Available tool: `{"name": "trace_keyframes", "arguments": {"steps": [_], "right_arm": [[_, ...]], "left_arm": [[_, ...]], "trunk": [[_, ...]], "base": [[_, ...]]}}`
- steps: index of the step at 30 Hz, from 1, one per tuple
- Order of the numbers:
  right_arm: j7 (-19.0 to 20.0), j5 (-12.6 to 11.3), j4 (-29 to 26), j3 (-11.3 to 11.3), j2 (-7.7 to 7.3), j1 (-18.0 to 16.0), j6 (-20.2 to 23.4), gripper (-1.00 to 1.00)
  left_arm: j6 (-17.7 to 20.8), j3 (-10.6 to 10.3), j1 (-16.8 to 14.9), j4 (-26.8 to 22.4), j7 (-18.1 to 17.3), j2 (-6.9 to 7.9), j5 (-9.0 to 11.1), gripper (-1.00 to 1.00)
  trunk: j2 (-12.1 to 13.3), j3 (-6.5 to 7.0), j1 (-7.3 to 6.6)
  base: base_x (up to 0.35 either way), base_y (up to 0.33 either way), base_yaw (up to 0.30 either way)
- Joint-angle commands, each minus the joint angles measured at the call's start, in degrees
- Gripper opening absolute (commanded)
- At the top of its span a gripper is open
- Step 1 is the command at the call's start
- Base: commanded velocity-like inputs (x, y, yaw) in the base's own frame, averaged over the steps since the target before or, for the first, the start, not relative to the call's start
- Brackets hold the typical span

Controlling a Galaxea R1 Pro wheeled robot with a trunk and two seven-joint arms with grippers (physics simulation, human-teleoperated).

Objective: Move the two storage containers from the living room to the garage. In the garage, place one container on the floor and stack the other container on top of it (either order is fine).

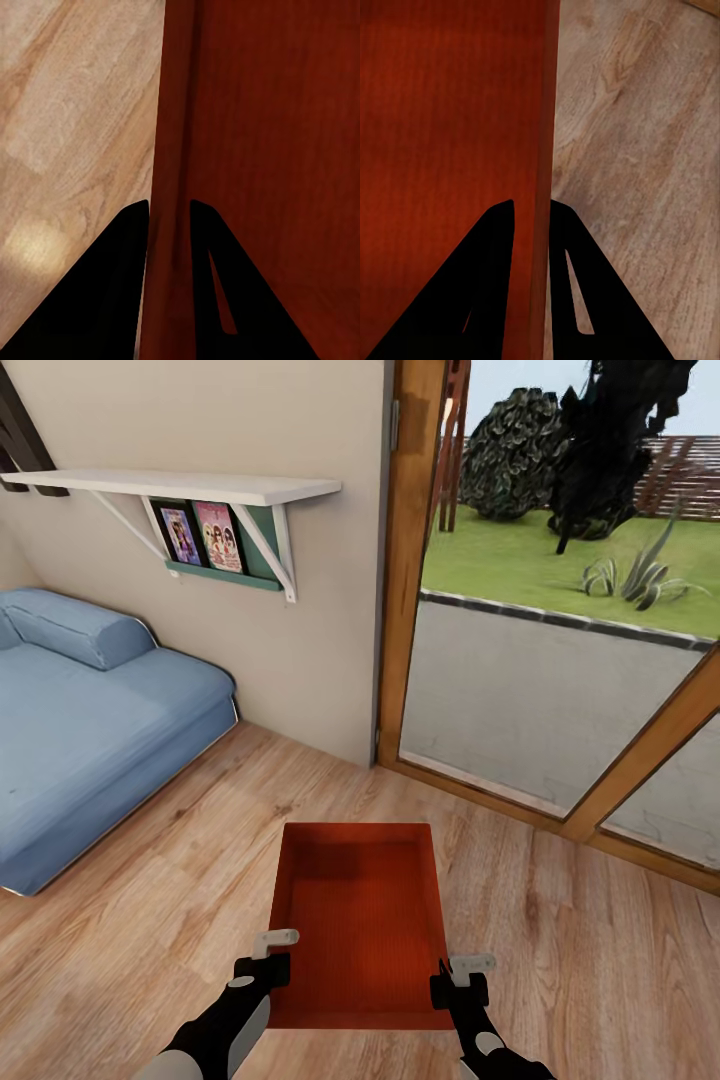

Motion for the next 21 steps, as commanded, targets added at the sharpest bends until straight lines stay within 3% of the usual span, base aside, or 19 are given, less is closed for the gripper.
{"name": "trace_keyframes", "arguments": {"steps": [1,11,18,21], "right_arm": [[-0.31,0.34,-0.18,-2.38,0.04,-0.07,-0.08,-1.00],[-0.31,0.22,-0.18,-2.38,0.06,-0.07,0.00,-1.00],[-0.31,0.22,-0.18,-2.38,0.04,-0.07,-0.02,-1.00],[-0.31,0.22,-0.18,-2.40,0.04,-0.07,-0.01,-1.00]], "left_arm": [[0.37,0.01,0.03,-0.12,0.92,0.04,-0.13,-1.00],[0.37,0.01,0.03,-0.08,0.93,0.04,-0.13,-1.00],[0.37,0.01,0.03,-0.11,0.91,0.04,-0.13,-1.00],[0.37,0.01,0.03,-0.12,0.91,0.04,-0.13,-1.00]], "trunk": [[-0.03,-0.04,0.00],[-0.03,-0.04,0.00],[2.78,1.22,-1.54],[2.78,1.22,-1.54]], "base": [[0.000,0.000,0.000],[0.000,0.000,0.000],[0.000,0.000,0.000],[0.000,0.000,0.000]]}}
